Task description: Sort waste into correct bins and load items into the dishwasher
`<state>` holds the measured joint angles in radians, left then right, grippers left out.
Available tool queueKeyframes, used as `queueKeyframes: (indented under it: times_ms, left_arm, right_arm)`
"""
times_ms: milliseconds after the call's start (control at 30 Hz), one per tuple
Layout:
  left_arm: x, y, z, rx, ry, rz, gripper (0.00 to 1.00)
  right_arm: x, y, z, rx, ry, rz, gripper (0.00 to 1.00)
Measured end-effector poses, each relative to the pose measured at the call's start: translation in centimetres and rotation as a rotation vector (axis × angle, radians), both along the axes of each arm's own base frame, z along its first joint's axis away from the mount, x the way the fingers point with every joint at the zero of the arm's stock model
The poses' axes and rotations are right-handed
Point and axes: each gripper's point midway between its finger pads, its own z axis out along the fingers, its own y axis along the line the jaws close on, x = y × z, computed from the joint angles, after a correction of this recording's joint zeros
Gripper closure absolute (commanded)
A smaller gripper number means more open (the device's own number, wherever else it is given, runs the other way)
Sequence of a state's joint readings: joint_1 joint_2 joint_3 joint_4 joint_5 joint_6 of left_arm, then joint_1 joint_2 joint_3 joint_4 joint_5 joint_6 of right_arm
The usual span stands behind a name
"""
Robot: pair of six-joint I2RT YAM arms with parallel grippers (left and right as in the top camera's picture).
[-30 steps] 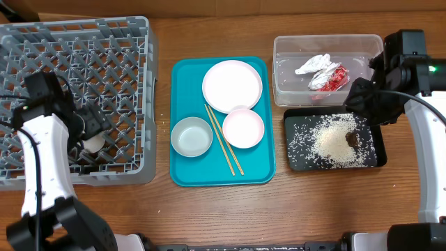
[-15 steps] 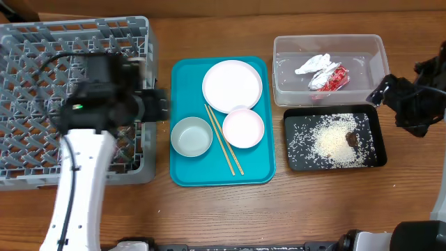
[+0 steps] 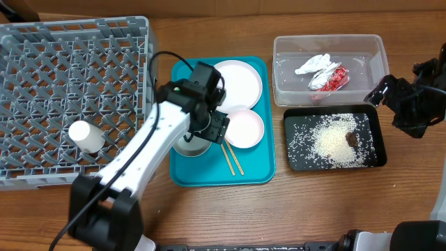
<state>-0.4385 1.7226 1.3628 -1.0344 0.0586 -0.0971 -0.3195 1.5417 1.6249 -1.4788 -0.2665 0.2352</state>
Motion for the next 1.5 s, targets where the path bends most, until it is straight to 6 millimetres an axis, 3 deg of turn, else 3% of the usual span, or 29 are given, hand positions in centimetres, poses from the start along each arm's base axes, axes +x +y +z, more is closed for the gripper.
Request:
queueKeyframes:
  times_ms: [167, 233, 567, 700, 800, 867, 1067, 1200, 1267, 1333, 1500]
  left_arm:
    - [-0.8, 0.5, -3.8, 0.069, 0.12, -0.001, 0.35]
    - [-1.2, 0.7, -5.0, 0.087, 0.16, 0.0, 0.43]
    - [-1.8, 0.8, -7.7, 0.114, 0.241, -0.002, 0.55]
    - [-2.0, 0.8, -8.3, 0.122, 0.261, -0.005, 0.81]
    - [-2.2, 0.8, -8.5, 0.125, 0.27, -0.001, 0.95]
    - [-2.3, 0.9, -8.5, 0.13, 0.275, 0.005, 0.96]
    - [-1.4, 0.7, -6.8, 0.135, 0.257, 0.026, 0.96]
    - [0.3, -0.2, -4.0, 0.095, 0.191, 0.027, 0.96]
    - [1.4, -0.4, -1.6, 0.063, 0.138, 0.035, 0.96]
    - [3.3, -0.2, 2.2, 0.008, 0.033, 0.063, 0.96]
    - [6.5, 4.0, 9.2, -0.084, -0.161, 0.188, 0.96]
  right_arm:
    - [0.0, 0.0, 0.0, 0.0, 0.0, -0.001, 0.1]
    - [0.0, 0.0, 0.0, 0.0, -0.001, 0.0, 0.1]
    - [0.0, 0.0, 0.0, 0.0, 0.0, 0.0, 0.1]
    - [0.0, 0.0, 0.0, 0.0, 0.001, 0.0, 0.1]
    - [-0.1, 0.0, 0.0, 0.001, 0.002, 0.0, 0.1]
    - [-0.1, 0.0, 0.0, 0.001, 0.002, 0.0, 0.1]
    - [-0.1, 0.0, 0.0, 0.001, 0.004, -0.001, 0.1]
    - [-0.1, 0.0, 0.0, 0.002, 0.004, -0.001, 0.1]
    - [-0.1, 0.0, 0.0, 0.002, 0.004, 0.0, 0.1]
    - [-0.1, 0.0, 0.0, 0.002, 0.005, 0.0, 0.1]
    - [-0.1, 0.1, 0.0, 0.002, 0.006, 0.0, 0.1]
